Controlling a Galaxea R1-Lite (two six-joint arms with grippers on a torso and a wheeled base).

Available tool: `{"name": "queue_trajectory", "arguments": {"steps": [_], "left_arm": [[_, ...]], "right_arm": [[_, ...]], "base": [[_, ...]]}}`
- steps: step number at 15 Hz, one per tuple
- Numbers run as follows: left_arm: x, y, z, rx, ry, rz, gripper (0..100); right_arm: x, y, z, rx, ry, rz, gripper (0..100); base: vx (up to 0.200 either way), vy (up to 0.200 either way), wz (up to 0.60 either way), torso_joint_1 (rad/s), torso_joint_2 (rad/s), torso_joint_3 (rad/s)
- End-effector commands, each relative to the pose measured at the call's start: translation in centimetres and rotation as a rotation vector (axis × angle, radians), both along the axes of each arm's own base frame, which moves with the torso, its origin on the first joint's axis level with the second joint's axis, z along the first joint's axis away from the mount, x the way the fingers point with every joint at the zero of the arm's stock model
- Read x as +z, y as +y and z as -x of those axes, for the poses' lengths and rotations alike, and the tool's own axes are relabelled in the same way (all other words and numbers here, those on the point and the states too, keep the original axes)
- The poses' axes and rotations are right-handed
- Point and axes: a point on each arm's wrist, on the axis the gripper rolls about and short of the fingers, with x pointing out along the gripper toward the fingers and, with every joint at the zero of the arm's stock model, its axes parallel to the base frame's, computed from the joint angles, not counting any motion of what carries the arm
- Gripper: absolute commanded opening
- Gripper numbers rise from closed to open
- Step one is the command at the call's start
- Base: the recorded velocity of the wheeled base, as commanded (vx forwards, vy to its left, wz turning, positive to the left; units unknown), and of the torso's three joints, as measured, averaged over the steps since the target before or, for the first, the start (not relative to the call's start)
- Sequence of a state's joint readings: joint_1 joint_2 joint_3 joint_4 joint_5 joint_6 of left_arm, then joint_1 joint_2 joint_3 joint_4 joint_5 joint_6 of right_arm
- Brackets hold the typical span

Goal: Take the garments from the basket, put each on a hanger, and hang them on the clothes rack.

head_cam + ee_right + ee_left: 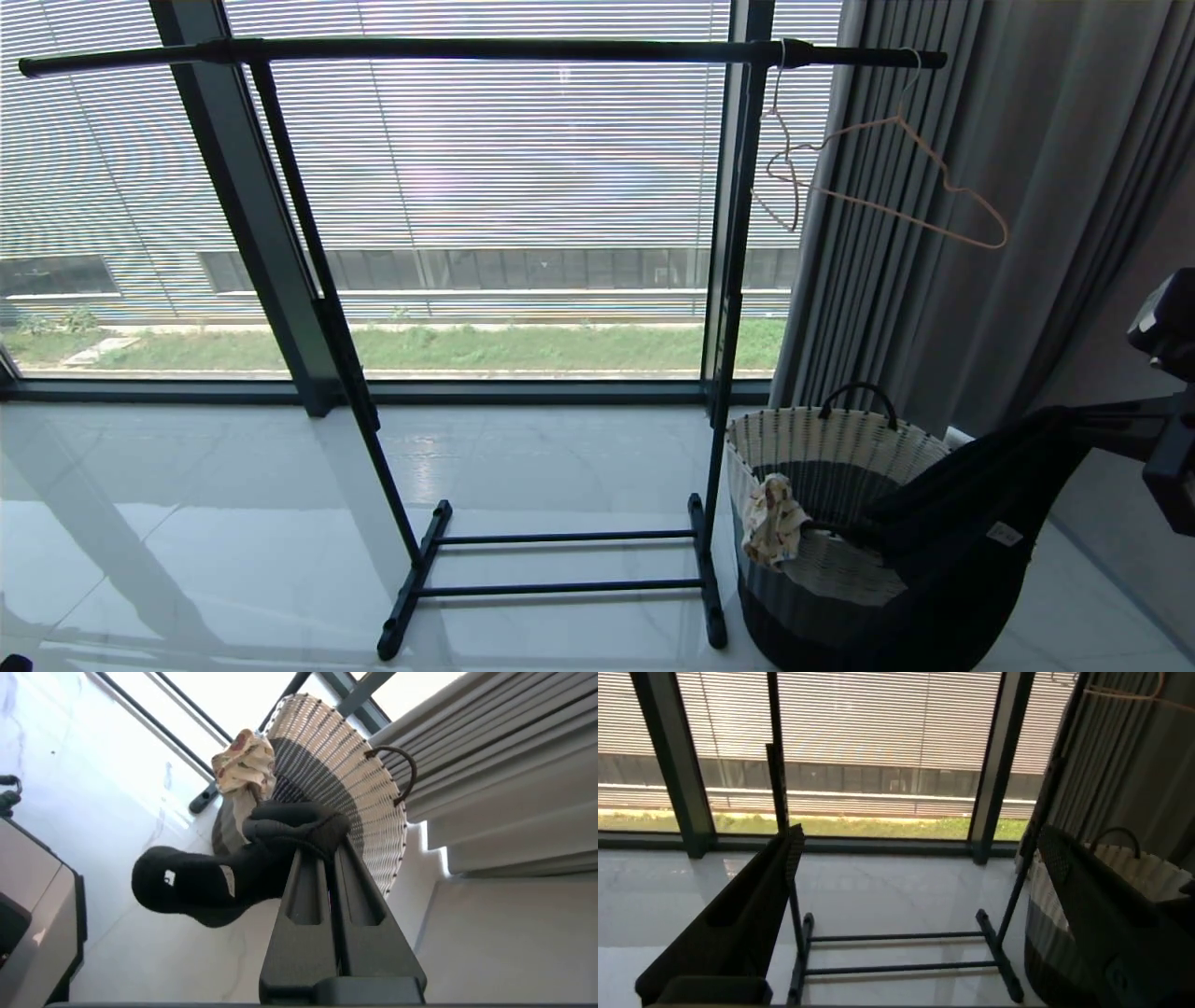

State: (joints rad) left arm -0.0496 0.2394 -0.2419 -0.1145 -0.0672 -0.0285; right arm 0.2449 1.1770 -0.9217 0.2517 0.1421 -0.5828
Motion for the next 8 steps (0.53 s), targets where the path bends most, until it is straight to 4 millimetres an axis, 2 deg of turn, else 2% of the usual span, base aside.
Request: {"name": "queue_trajectory", "arguments": {"steps": [1, 2, 3, 5, 8], "left_arm": [[9.6, -0.9, -7.9, -0.102, 0.033, 0.008, 100], [11.1, -2.2, -10.2, -0.21, 0.046, 0.007, 100], [11.3, -3.0, -11.2, -0.266, 0.068, 0.002, 100], [10.2, -5.0, -13.2, -0.371, 0.147, -0.056, 100], [8.5, -7.2, -16.7, -0.409, 0.252, -0.088, 100]], "right_arm": [[-0.3, 0.2, -0.9, -0.011, 0.015, -0.015, 0], [-0.2, 0.3, -1.2, -0.019, 0.013, -0.032, 0], [-0.2, 0.3, -1.4, -0.019, 0.013, -0.032, 0], [-0.1, 0.8, -1.5, -0.001, 0.017, -0.036, 0], [0.5, 1.6, -1.8, 0.038, 0.001, -0.044, 0]], "base": [[0.0, 0.0, 0.0, 0.0, 0.0, 0.0], [0.0, 0.0, 0.0, 0.0, 0.0, 0.0], [0.0, 0.0, 0.0, 0.0, 0.0, 0.0], [0.0, 0.0, 0.0, 0.0, 0.0, 0.0], [0.0, 0.0, 0.0, 0.0, 0.0, 0.0]]}}
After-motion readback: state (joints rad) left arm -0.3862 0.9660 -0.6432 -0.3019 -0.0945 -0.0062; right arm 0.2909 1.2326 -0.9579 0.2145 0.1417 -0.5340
